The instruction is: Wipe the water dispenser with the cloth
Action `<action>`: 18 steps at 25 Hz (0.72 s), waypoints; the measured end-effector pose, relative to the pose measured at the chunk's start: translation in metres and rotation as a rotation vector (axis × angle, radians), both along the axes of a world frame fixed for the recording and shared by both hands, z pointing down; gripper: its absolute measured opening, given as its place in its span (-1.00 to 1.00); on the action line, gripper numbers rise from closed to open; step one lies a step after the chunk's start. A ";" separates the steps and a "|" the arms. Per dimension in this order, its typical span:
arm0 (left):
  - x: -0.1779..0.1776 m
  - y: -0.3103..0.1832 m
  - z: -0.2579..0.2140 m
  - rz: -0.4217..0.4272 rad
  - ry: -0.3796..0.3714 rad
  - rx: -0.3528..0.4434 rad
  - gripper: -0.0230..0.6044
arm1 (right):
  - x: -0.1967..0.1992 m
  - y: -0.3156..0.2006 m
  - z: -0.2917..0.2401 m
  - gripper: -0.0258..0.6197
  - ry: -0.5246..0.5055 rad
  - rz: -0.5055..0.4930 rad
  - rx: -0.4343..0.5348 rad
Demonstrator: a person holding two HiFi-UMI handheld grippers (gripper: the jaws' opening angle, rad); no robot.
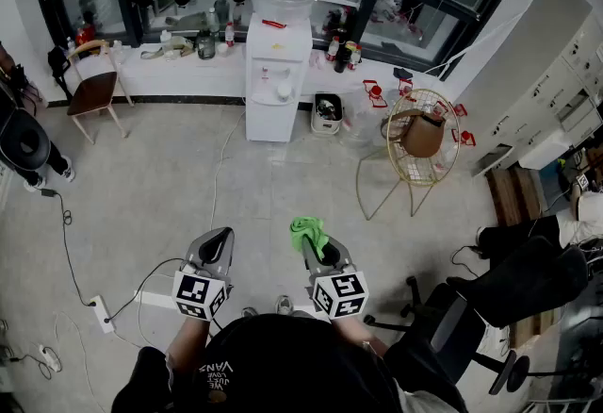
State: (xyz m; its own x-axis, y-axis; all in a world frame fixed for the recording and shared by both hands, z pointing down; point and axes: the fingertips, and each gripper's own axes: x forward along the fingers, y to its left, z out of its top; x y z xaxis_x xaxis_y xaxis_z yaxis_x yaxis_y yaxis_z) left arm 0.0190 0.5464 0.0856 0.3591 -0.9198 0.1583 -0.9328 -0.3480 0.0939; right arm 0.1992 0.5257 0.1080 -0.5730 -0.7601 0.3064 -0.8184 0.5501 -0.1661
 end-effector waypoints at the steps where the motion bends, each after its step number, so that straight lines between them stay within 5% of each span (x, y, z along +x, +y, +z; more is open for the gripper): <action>1: 0.003 -0.001 0.001 0.003 0.000 -0.001 -0.92 | 0.002 -0.001 0.001 -0.69 -0.001 -0.002 0.000; 18: 0.042 -0.050 0.017 -0.078 -0.030 -0.014 -0.92 | 0.041 -0.064 0.029 -0.68 -0.090 -0.051 -0.046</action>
State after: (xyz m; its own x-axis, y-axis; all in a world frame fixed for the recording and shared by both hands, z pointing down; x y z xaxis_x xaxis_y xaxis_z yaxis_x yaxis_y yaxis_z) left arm 0.0613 0.4964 0.1022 0.2817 -0.9423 0.1808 -0.9594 -0.2734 0.0698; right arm 0.2399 0.4619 0.1370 -0.6375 -0.7154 0.2860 -0.7702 0.5809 -0.2634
